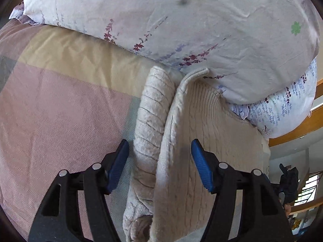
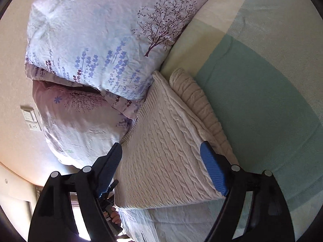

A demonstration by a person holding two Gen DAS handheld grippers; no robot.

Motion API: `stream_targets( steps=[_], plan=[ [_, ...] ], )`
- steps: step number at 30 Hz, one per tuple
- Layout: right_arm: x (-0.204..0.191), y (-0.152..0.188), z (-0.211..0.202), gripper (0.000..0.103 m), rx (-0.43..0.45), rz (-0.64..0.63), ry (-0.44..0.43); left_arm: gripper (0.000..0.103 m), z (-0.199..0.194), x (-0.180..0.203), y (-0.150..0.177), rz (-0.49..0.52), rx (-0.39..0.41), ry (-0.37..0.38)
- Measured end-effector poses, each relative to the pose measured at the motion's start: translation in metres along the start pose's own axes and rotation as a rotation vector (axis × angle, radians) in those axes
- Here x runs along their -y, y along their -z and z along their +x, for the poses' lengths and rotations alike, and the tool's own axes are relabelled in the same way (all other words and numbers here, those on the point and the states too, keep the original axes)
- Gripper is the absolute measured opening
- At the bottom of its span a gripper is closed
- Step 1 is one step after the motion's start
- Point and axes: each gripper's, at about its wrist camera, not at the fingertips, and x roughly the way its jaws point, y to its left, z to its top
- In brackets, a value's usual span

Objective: Fold small clothes

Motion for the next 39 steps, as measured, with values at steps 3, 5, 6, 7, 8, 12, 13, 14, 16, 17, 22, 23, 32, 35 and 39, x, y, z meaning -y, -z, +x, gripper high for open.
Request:
stream_targets(
  steps=[3,5,6,7,8,12,13,14,16,17,22,23,32,35,39],
  plan=[
    [-0.006,0.002,0.013,0.082,-0.023,-0.014,0.005,0.017,0.008,-0.014,-0.002,-0.115,-0.032,0.077],
    [-0.005,0.003,0.011,0.082,-0.036,-0.017,0.007,0.015,0.002,-0.004,-0.001,-0.121,-0.011,0.077],
    [-0.004,0.003,0.009,0.082,-0.039,-0.017,0.005,0.014,-0.003,0.009,-0.001,-0.089,-0.004,0.076],
    [-0.004,0.002,0.007,0.082,-0.038,-0.018,0.004,0.014,-0.008,0.026,-0.001,-0.066,0.0,0.101],
    [-0.004,0.001,0.006,0.082,-0.033,-0.02,0.007,0.014,-0.015,0.053,-0.002,-0.039,0.0,0.155],
    [-0.003,-0.012,-0.012,0.082,0.01,-0.053,0.035,0.014,-0.015,0.177,-0.002,0.082,-0.009,0.368],
    [-0.002,-0.019,-0.017,0.082,0.026,-0.062,0.04,0.014,-0.005,0.208,0.0,0.104,-0.025,0.42],
    [-0.002,-0.025,-0.02,0.082,0.038,-0.065,0.044,0.014,0.009,0.236,0.004,0.118,-0.042,0.462],
    [-0.003,-0.04,-0.023,0.082,0.062,-0.075,0.056,0.018,0.044,0.283,0.014,0.13,-0.089,0.543],
    [-0.003,-0.048,-0.024,0.082,0.068,-0.087,0.07,0.03,0.069,0.304,0.02,0.112,-0.162,0.621],
    [0.0,-0.077,-0.026,0.084,0.039,-0.088,0.083,0.076,0.104,0.298,0.026,-0.06,-0.285,0.791],
    [0.0,-0.081,-0.025,0.09,0.023,-0.088,0.073,0.082,0.096,0.282,0.02,-0.035,-0.218,0.7],
    [0.001,-0.083,0.057,0.094,-0.278,-0.132,0.105,0.084,0.104,0.194,0.039,0.073,-0.245,0.223],
    [-0.004,-0.08,0.065,0.093,-0.272,-0.165,0.107,0.084,0.124,0.206,0.054,0.115,-0.274,0.198],
    [-0.003,-0.069,0.071,0.036,-0.27,-0.193,0.125,0.067,0.131,0.226,0.062,0.171,-0.191,0.174]
  ],
)
